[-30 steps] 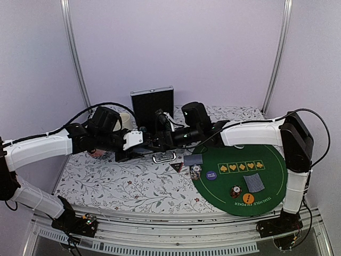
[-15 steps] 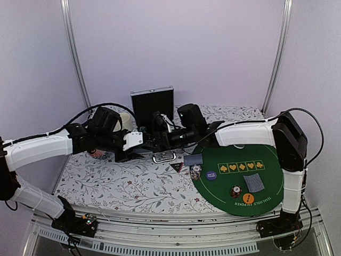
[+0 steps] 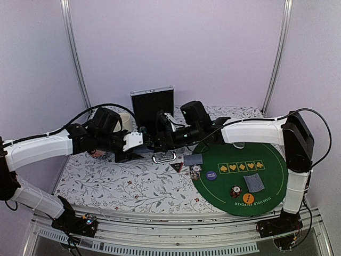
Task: Distribute texas hold em gaming equipment
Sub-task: Pick up the poker card from the face-down deck piles.
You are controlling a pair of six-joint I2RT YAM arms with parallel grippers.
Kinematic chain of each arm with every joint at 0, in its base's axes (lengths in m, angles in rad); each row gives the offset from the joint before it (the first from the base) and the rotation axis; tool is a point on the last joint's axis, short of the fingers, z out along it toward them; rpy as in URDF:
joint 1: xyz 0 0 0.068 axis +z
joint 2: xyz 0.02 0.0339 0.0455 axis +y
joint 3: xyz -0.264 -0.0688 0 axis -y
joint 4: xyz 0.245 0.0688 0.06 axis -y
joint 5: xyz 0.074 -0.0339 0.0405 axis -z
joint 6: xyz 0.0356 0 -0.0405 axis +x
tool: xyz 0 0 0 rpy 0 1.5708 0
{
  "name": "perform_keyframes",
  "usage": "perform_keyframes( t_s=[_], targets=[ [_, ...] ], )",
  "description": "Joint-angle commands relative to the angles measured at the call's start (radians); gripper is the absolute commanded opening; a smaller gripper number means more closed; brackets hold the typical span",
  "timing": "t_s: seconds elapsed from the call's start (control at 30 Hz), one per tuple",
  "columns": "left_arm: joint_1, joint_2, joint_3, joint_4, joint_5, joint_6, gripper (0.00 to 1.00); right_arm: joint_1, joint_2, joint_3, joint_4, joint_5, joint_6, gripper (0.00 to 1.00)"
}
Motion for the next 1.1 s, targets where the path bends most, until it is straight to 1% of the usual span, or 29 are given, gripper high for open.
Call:
perform_keyframes(
  t_s=[0.0, 0.2, 0.43, 0.47, 0.73, 0.8, 0.87, 1.07],
  targets=[
    [-0.013, -0.011, -0.001, 0.027, 0.016, 0.007, 0.49, -0.010, -0.039, 0.027, -0.075, -0.004, -0.052, 0.83],
    [-0.013, -0.012, -0.001, 0.027, 0.014, 0.008, 0.49, -0.005, -0.068, 0.030, -0.062, -0.056, -0.063, 0.66],
    [-0.013, -0.011, -0.002, 0.027, 0.013, 0.008, 0.49, 0.000, -0.090, 0.026, -0.068, -0.057, -0.071, 0.49],
    [-0.012, -0.011, -0.002, 0.027, 0.013, 0.008, 0.49, -0.002, -0.092, 0.026, -0.071, -0.060, -0.073, 0.45],
    [-0.013, -0.011, -0.002, 0.026, 0.011, 0.006, 0.49, -0.001, -0.108, 0.027, -0.088, -0.076, -0.074, 0.21],
    [-0.013, -0.011, -0.002, 0.026, 0.011, 0.008, 0.49, -0.001, -0.110, 0.030, -0.090, -0.090, -0.076, 0.04],
    [-0.013, -0.012, -0.002, 0.026, 0.009, 0.008, 0.49, -0.001, -0.118, 0.028, -0.092, -0.093, -0.077, 0.02],
    [-0.012, -0.014, -0.002, 0.025, 0.008, 0.007, 0.49, -0.003, -0.158, 0.024, -0.134, -0.070, -0.106, 0.02]
  ],
)
